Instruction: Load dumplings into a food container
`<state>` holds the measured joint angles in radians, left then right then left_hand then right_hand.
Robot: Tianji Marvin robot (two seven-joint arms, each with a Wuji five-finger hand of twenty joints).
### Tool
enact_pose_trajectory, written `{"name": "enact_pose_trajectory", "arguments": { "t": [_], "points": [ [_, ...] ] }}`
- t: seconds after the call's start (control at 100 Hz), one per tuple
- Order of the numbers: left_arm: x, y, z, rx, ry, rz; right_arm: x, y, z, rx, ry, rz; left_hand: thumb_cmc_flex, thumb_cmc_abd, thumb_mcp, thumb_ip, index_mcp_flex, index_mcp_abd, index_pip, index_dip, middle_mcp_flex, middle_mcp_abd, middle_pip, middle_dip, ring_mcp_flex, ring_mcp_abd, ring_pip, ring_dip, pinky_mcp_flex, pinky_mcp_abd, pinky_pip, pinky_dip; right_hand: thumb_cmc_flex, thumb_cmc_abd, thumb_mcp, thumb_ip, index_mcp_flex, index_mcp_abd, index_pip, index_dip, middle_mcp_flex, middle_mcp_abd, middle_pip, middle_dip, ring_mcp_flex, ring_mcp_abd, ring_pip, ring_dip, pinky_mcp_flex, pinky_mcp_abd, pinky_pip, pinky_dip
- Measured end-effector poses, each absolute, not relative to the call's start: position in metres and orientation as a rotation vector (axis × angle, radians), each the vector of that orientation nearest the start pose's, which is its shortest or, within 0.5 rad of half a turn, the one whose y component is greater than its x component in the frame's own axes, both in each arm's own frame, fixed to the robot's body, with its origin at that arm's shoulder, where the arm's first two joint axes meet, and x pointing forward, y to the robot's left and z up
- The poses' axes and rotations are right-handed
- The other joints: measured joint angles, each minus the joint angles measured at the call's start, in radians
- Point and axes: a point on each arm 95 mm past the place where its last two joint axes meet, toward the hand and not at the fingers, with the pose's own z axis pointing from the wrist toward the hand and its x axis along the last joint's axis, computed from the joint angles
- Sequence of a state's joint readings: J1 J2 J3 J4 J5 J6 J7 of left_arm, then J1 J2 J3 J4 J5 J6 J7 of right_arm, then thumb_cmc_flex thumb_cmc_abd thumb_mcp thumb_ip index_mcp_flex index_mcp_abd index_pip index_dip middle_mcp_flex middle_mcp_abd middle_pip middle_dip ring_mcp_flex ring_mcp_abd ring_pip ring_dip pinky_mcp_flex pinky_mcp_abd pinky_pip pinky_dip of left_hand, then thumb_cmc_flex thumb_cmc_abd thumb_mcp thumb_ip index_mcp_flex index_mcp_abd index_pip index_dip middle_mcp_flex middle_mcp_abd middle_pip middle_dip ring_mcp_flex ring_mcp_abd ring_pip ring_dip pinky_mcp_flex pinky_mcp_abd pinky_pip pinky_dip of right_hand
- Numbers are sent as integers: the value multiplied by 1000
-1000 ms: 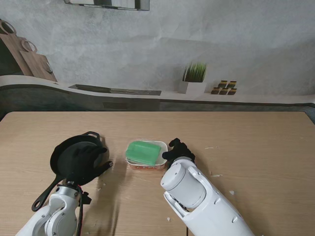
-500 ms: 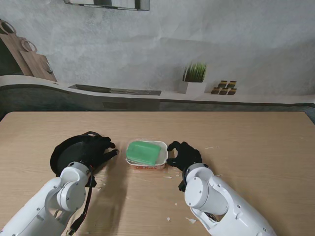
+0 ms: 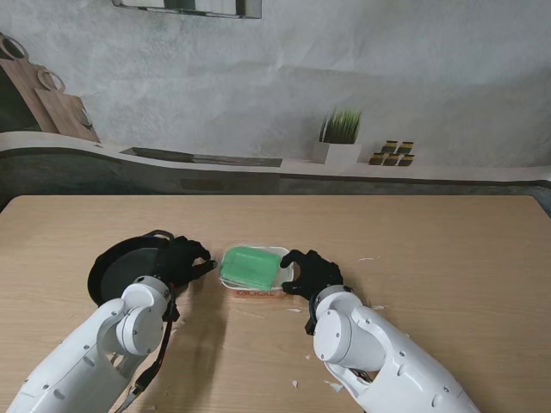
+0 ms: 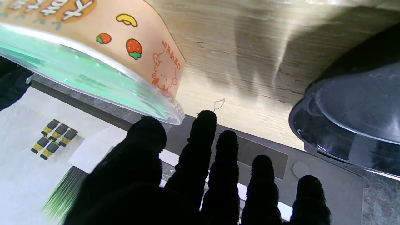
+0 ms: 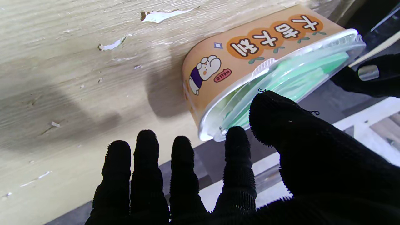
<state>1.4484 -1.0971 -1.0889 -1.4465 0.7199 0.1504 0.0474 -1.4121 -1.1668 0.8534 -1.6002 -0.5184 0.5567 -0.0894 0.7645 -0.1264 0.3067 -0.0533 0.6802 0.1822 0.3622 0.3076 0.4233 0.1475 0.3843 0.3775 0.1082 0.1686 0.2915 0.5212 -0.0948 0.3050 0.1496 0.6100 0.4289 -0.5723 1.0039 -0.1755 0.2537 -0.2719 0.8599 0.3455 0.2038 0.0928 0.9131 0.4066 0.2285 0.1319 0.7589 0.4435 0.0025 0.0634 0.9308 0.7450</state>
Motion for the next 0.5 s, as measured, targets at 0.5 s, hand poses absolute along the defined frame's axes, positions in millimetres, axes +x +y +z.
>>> {"name": "enact_pose_trajectory", "arguments": {
  "t": [0.5],
  "points": [
    [422, -10, -362, -1614, 1389, -1468, 397, 104, -343, 1849, 1222, 1418, 0, 0, 0, 0, 162, 40, 4, 0, 54, 0, 3, 0, 9, 1, 22, 0, 0, 0, -5, -24, 0, 1, 29, 0, -1, 0, -1, 14, 11, -26, 46, 17, 0, -1, 31, 21, -11, -3, 59, -13]
  ]
}}
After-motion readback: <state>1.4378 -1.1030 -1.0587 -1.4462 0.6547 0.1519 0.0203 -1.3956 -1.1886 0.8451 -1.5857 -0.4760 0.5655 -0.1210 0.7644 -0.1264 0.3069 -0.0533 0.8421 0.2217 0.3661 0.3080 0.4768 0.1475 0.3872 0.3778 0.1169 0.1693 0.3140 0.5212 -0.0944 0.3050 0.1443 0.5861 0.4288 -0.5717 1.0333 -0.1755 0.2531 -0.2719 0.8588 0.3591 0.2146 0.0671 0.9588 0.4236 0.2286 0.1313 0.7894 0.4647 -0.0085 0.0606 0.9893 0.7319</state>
